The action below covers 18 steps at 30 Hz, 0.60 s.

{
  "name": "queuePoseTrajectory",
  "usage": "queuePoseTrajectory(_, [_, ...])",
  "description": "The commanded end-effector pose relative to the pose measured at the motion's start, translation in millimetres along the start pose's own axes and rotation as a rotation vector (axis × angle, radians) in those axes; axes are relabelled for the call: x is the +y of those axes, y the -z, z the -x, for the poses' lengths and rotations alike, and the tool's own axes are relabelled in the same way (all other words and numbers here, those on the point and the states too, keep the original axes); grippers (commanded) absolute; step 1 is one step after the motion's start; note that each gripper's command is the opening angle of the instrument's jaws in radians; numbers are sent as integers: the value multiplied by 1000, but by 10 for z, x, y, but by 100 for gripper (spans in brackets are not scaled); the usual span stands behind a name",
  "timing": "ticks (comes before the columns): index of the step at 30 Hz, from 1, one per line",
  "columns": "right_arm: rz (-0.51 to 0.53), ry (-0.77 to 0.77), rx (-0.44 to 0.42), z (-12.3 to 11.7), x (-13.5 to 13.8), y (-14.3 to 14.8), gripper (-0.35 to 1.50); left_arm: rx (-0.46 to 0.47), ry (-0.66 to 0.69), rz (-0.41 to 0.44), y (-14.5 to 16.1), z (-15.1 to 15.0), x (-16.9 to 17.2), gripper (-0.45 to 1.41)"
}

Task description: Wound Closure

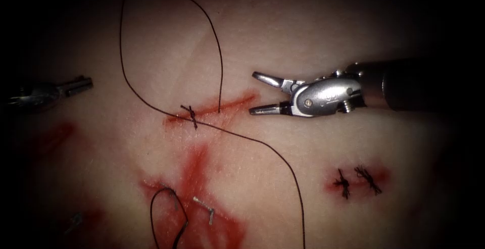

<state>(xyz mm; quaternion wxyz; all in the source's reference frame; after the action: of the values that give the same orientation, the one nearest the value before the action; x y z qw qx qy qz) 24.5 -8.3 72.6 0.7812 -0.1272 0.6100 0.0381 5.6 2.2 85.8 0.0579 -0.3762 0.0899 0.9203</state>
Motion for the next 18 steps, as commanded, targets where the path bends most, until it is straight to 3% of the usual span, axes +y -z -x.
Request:
queuePoseTrajectory(1, [-1, -1, 2, 3, -5, -7, 148, -5, 9, -1, -11, 5, 2, 78])
queuePoseTrajectory(9, [-1, 0, 2, 3, -6, -7, 148, -29, 104, -9, -11, 16, 11, 105])
queuePoseTrajectory(18, [0, 1, 1, 1, -10, -8, 148, -45, 196, -8, 11, 47, 19, 105])
